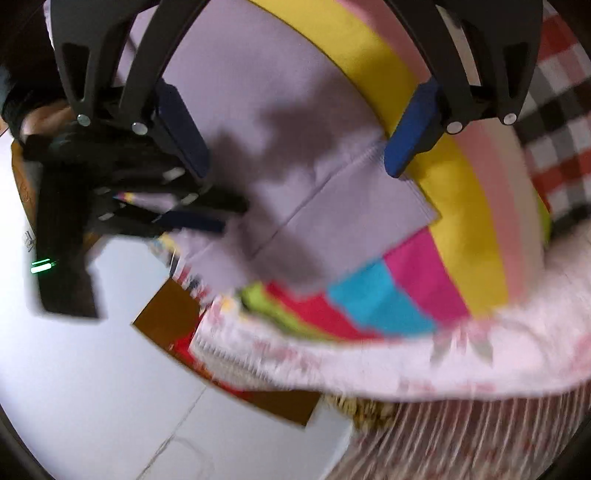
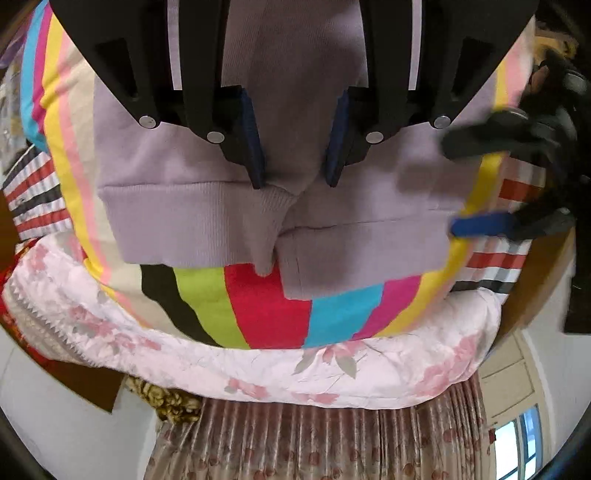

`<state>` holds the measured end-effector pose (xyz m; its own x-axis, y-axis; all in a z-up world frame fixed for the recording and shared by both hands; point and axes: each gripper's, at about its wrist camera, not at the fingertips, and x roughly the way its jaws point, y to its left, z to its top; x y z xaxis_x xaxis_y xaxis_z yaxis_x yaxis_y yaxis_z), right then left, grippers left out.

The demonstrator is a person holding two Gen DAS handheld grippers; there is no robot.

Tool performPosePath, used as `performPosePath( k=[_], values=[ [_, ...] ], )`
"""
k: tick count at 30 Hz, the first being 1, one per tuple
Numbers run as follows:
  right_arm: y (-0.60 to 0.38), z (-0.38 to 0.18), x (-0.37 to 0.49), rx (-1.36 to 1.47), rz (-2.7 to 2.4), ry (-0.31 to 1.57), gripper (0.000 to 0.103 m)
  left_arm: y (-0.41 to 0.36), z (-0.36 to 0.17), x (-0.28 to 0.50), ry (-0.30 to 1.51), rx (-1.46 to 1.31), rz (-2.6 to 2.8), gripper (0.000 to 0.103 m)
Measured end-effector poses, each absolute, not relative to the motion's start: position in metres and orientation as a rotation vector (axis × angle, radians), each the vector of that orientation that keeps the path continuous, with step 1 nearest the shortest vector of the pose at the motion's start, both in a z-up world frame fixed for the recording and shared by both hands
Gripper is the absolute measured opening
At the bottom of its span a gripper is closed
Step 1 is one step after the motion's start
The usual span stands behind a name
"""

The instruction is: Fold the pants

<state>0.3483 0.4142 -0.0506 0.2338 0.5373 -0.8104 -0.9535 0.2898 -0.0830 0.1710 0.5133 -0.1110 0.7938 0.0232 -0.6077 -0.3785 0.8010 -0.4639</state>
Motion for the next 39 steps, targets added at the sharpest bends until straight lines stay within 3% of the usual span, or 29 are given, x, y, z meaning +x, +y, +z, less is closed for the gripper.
performPosePath(
  k=[2,4,11,15,18,21,24,29,35,39],
  values=[
    [0.412,-0.05,0.347,-0.677,1.113,0.727,0.023,0.514,-0.117,0.171,0.601,-0.587,0.197,0.099],
    [0.407,-0.048,0.344,-0.673,1.126,0.699,0.006,0.518,-0.115,0.168,0.6,-0.606,0.189,0.099],
    [0.372,0.022,0.324,-0.394,1.314,0.6,0.006,0.54,-0.083,0.1,0.359,-0.858,0.11,0.099],
    [0.389,0.034,0.285,-0.455,1.431,0.582,0.006,0.553,-0.084,0.08,0.242,-1.026,-0.045,0.1],
    [0.424,-0.017,0.272,-0.598,1.426,0.724,0.011,0.552,-0.103,0.085,0.345,-1.025,0.045,0.101],
    [0.434,-0.059,0.28,-0.585,1.443,0.901,0.035,0.55,-0.123,0.09,0.429,-1.056,0.06,0.1],
    [0.416,-0.043,0.293,-0.415,1.537,0.934,0.06,0.544,-0.121,0.083,0.428,-1.01,0.071,0.1],
    [0.384,-0.007,0.333,-0.404,1.393,0.78,0.06,0.533,-0.108,0.1,0.467,-0.884,0.113,0.09],
    [0.396,-0.022,0.381,-0.424,1.243,0.799,0.047,0.529,-0.117,0.129,0.54,-0.829,0.152,0.069],
    [0.412,-0.032,0.384,-0.457,1.27,0.807,0.045,0.532,-0.124,0.135,0.549,-0.829,0.171,0.065]
  ],
)
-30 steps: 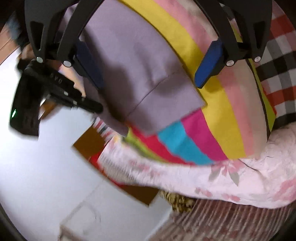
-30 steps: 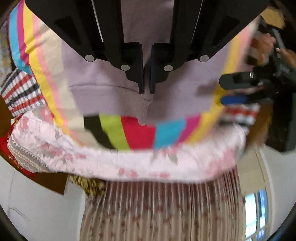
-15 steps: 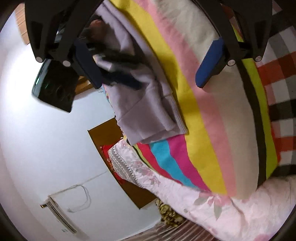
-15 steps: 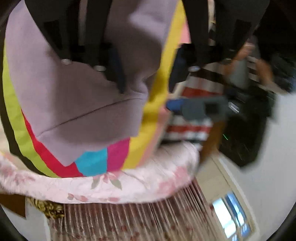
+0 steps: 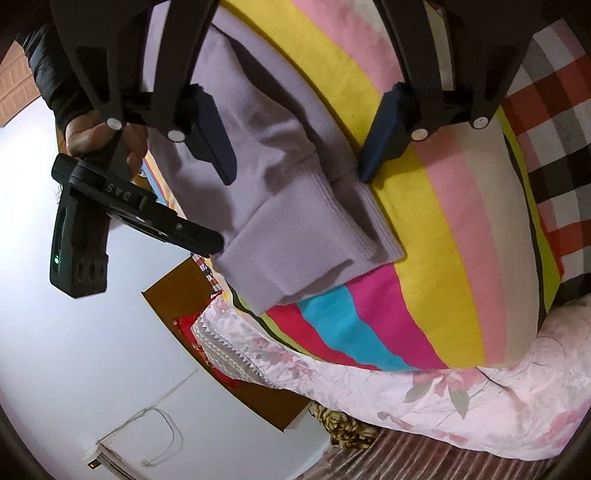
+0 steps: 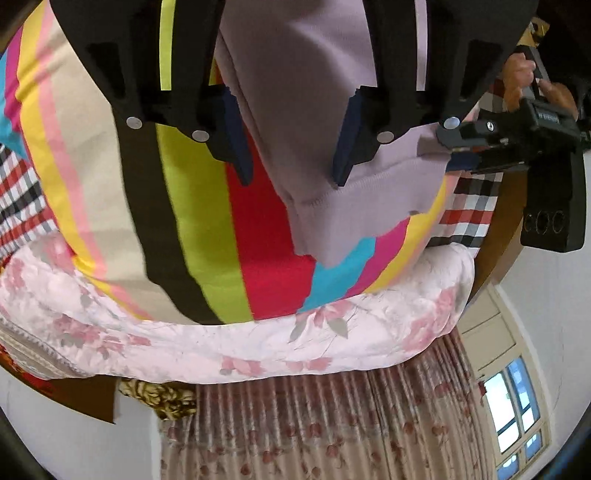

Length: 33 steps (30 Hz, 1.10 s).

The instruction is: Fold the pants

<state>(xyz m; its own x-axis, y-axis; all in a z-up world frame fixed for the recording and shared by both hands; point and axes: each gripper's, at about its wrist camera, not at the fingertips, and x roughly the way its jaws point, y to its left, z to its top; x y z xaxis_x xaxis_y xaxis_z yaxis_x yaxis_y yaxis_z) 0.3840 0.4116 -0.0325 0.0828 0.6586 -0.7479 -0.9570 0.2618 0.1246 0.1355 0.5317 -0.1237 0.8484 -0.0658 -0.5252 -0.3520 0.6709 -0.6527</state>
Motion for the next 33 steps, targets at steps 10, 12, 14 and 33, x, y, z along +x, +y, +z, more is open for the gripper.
performPosePath(
  k=[10,12,14,33],
  values=[
    [0.408,-0.039,0.38,-0.425,1.282,0.795,0.041,0.518,-0.109,0.129,0.55,-0.696,0.308,0.046],
    [0.407,-0.039,0.379,-0.416,1.278,0.797,0.041,0.513,-0.101,0.126,0.539,-0.64,0.369,0.047],
    [0.408,-0.039,0.378,-0.419,1.275,0.795,0.041,0.513,-0.098,0.125,0.529,-0.664,0.308,0.057],
    [0.397,-0.009,0.352,-0.422,1.263,0.618,0.009,0.521,-0.077,0.119,0.445,-0.643,0.286,0.008]
  ],
)
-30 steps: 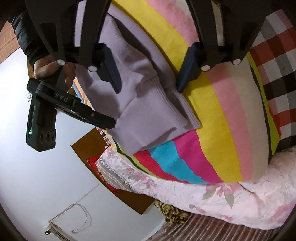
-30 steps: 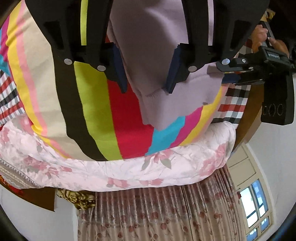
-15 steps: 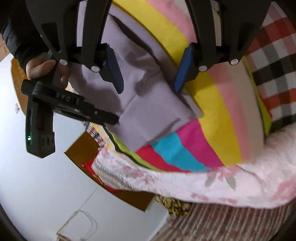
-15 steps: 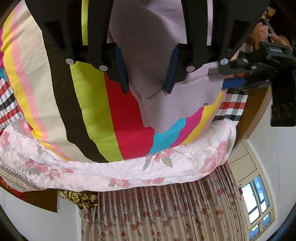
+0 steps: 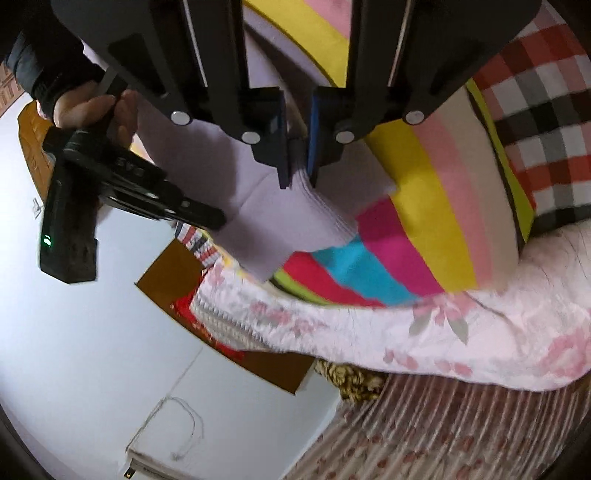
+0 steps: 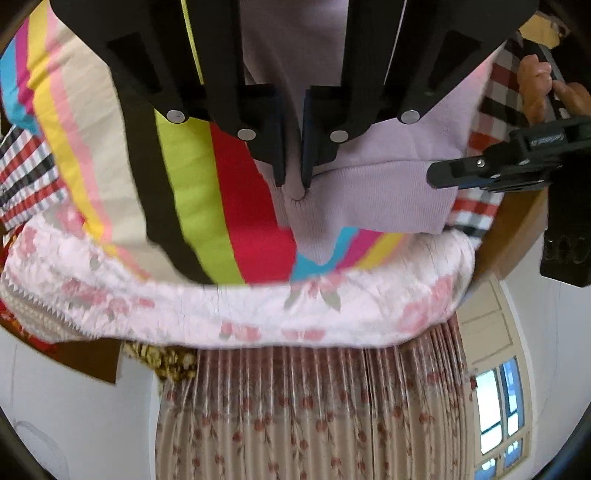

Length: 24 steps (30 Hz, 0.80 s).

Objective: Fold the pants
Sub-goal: 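Fold the sweatpants over with the right tool and smooth them flat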

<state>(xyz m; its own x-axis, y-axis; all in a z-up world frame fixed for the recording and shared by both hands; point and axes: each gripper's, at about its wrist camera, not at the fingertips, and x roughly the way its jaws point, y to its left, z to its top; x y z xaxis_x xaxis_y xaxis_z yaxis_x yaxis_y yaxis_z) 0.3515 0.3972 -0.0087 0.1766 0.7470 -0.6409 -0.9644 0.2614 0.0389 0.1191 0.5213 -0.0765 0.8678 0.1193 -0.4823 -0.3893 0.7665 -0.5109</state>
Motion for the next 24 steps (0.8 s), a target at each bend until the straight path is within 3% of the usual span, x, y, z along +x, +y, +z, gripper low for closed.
performPosePath(
  k=[3,7,8,9,10,11,12,13,19,24],
  values=[
    [0.409,0.0,0.349,-0.438,1.259,0.614,0.009,0.537,-0.082,0.122,0.475,-0.67,0.313,0.008],
    [0.43,-0.044,0.358,-0.533,1.186,0.724,0.01,0.55,-0.115,0.133,0.558,-0.749,0.283,0.01],
    [0.428,-0.048,0.363,-0.505,1.177,0.745,0.012,0.55,-0.12,0.134,0.55,-0.752,0.279,0.014],
    [0.424,-0.048,0.37,-0.457,1.171,0.775,0.028,0.55,-0.123,0.134,0.541,-0.746,0.277,0.015],
    [0.42,-0.045,0.377,-0.402,1.162,0.8,0.068,0.551,-0.122,0.131,0.534,-0.743,0.266,0.019],
    [0.412,-0.04,0.383,-0.36,1.111,0.817,0.081,0.551,-0.12,0.128,0.53,-0.749,0.27,0.039],
    [0.401,-0.031,0.385,-0.319,1.108,0.806,0.083,0.551,-0.114,0.12,0.526,-0.752,0.313,0.061],
    [0.392,-0.023,0.384,-0.296,1.137,0.799,0.082,0.549,-0.106,0.111,0.498,-0.73,0.378,0.091],
    [0.284,0.027,0.359,-0.4,1.014,0.701,0.081,0.502,-0.047,0.087,0.417,-0.5,0.37,0.101],
    [0.183,-0.002,0.34,-0.344,0.962,0.903,0.081,0.446,-0.042,0.147,0.592,-0.311,0.194,0.101]
  ],
)
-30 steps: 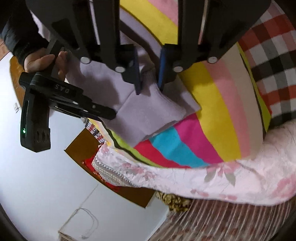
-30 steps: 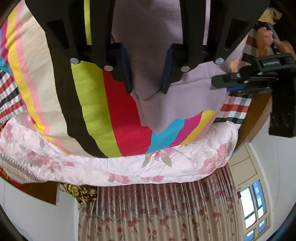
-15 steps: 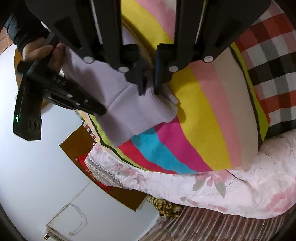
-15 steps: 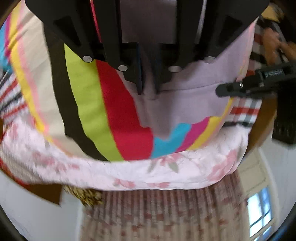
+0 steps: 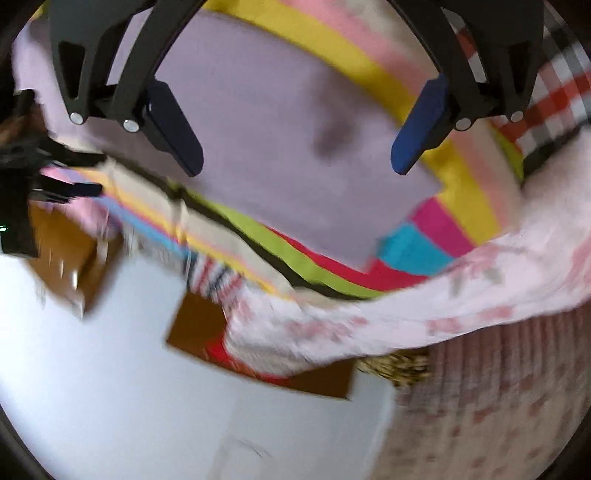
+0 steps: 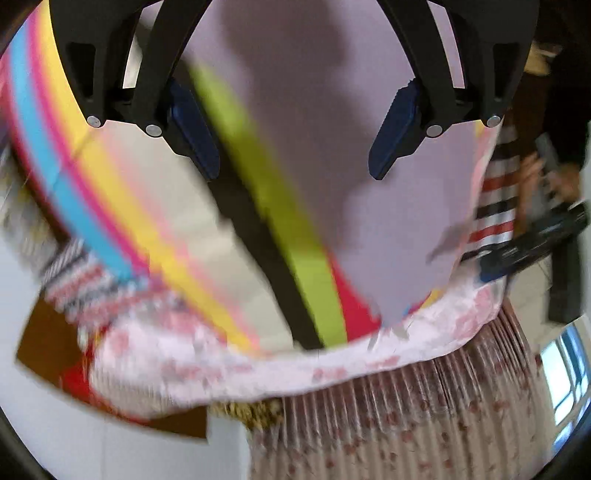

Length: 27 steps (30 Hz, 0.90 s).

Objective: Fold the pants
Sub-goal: 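Fold the sweatpants over with the right tool and smooth them flat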

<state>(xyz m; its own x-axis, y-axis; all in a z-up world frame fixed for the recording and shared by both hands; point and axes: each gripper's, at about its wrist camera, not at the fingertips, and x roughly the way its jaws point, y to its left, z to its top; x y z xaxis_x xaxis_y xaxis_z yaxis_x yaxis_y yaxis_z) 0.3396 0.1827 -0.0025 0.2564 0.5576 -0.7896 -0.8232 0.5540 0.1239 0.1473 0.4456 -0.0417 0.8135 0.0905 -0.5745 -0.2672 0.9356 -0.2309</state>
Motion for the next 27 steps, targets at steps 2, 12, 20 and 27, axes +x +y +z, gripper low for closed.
performPosePath(
  k=[2,12,20,27],
  values=[
    [0.158,-0.019,0.326,-0.343,0.948,0.975,0.081,0.425,-0.048,0.182,0.691,-0.243,0.163,0.101],
    [0.118,-0.055,0.298,-0.385,0.869,1.046,0.089,0.422,-0.093,0.257,0.875,-0.111,0.149,0.102],
    [0.142,-0.019,0.227,-0.363,1.008,0.868,0.072,0.416,-0.045,0.162,0.667,-0.243,0.352,0.101],
    [0.202,-0.041,0.182,-0.518,1.166,0.862,0.036,0.401,-0.068,0.087,0.661,-0.383,0.323,0.101]
  ],
)
